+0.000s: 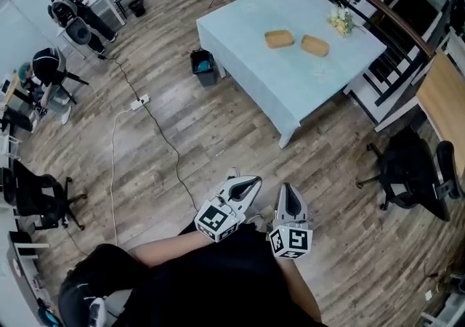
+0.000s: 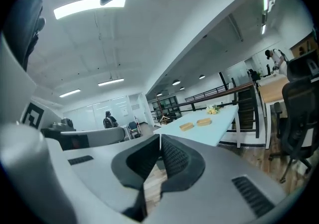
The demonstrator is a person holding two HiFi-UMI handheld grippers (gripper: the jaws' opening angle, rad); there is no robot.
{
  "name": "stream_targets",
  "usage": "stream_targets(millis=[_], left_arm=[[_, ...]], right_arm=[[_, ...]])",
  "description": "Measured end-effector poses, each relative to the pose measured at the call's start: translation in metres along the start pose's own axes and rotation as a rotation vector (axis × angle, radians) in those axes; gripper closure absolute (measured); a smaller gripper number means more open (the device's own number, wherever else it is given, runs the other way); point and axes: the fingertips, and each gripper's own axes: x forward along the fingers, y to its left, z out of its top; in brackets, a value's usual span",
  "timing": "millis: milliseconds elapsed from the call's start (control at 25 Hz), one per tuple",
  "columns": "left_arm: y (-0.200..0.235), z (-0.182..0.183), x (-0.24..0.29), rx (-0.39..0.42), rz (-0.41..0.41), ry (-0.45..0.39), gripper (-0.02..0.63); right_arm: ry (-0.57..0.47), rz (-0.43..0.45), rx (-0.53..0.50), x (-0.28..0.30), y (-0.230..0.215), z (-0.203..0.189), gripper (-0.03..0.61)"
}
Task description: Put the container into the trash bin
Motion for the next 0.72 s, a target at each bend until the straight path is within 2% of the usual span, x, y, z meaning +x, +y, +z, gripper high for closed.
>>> stream_targets(millis=[160,440,640,720], left_arm=[[0.018,0.002,0.02,-0.016,0.012,0.003,0.6],[0.052,0.002,0.07,-0.065,-0.057,0.014,0.6],[0.109,0.039,0.109,-0.048,-0.077,-0.07,0.6],[0.139,0.05,0.12,-0.048,-0.066,-0.073,0.6]], right_arm=[[0.01,0.015,-0.024,0.021,-0.003,0.004,0.543],[0.051,-0.019,-0.012,0.074,-0.025,0.006,0.543],[-0.03,0.111,-0.038,0.143,-0.009,0.045,0.543],[-0.027,0.125,-0.065,0.177,-0.002,0.055,0.543]])
